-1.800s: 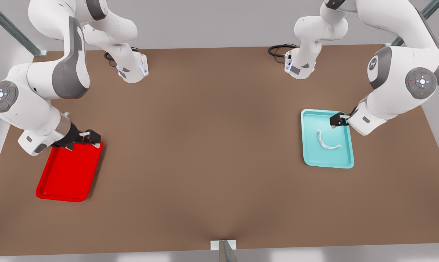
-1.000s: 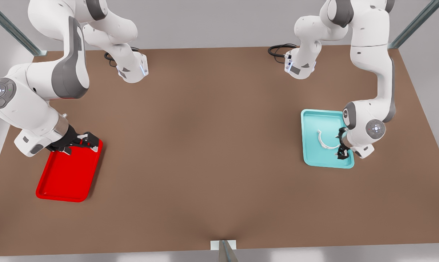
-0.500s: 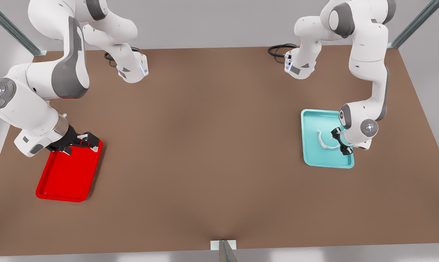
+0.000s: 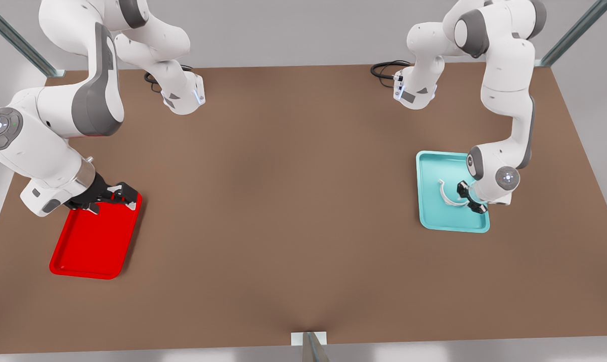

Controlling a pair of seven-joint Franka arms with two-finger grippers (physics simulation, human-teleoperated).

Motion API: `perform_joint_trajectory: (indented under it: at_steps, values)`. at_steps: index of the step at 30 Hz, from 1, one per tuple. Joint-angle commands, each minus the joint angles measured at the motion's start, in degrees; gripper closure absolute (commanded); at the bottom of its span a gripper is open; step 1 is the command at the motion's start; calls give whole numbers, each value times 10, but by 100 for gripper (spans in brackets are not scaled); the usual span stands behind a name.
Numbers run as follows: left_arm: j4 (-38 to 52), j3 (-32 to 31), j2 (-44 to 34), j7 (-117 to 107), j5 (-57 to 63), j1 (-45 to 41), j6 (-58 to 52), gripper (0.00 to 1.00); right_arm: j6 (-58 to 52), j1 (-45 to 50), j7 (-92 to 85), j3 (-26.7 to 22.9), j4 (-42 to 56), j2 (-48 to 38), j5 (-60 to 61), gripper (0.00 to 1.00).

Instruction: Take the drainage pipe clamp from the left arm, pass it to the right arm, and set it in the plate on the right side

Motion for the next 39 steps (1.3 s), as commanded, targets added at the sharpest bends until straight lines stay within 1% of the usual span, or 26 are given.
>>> perform_joint_trajectory:
  at_steps: [1,2,3,4,9,10,12,14,15,16,18,20,21,22,24,25,26,27,28,30,33,34,36,39]
  values:
    - [1,0,3,-69,0,0,6,59,0,0,0,0,0,-1,0,0]
    - [1,0,3,-68,0,-1,5,65,0,0,0,-1,0,-1,0,0]
    - [1,1,4,-47,-1,-1,5,74,0,0,0,0,0,-1,0,0]
    - [1,0,4,-43,-1,-1,5,79,0,0,1,-1,0,-1,0,0]
    - [3,1,-2,-12,-1,-2,-1,79,0,0,4,0,0,-1,0,0]
    - [15,7,-10,13,-2,-3,-26,79,0,0,4,0,0,-1,0,0]
    - [69,7,-23,54,-5,-6,-113,79,0,0,4,0,0,-1,0,0]
    - [156,-26,-23,60,-26,-8,-241,79,1,0,3,0,0,-1,0,0]
    - [184,-47,-23,60,-47,-8,-286,79,1,0,3,0,0,-1,0,0]
    - [223,-74,-21,58,-78,-9,-324,79,1,0,3,0,0,-1,0,0]
    - [268,-87,-20,52,-158,-41,-353,79,1,0,2,0,0,-1,0,0]
    - [292,-87,-13,-25,-264,-123,-346,79,1,0,1,0,0,-1,0,0]
    - [324,-87,5,-84,-289,-162,-336,79,2,0,1,0,0,-1,0,0]
    - [339,-87,12,-119,-302,-198,-318,79,2,0,1,0,0,-1,0,0]
    - [427,-87,68,-150,-300,-292,-292,79,2,1,5,0,-1,-1,1,0]
    - [445,-87,84,-143,-299,-315,-263,79,3,1,5,0,-2,-1,2,0]
    - [484,-87,113,-140,-298,-335,-259,79,4,2,6,7,-4,6,6,0]
    - [502,-87,128,-129,-297,-366,-231,79,15,8,7,24,-4,12,6,0]
    - [503,-87,131,-115,-295,-388,-203,79,19,25,34,24,-3,19,6,0]
    - [508,-87,140,-79,-287,-415,-169,79,26,73,91,24,-4,29,6,0]
    - [520,-87,152,-34,-287,-424,-167,79,42,125,164,29,-30,37,5,0]
    - [525,-87,157,-32,-287,-424,-166,79,42,125,215,50,-44,34,5,0]
    - [529,-88,157,-40,-290,-423,-166,79,45,125,246,75,-75,31,6,0]
    - [536,-87,157,-121,-318,-419,-136,79,132,119,282,107,-152,26,8,0]
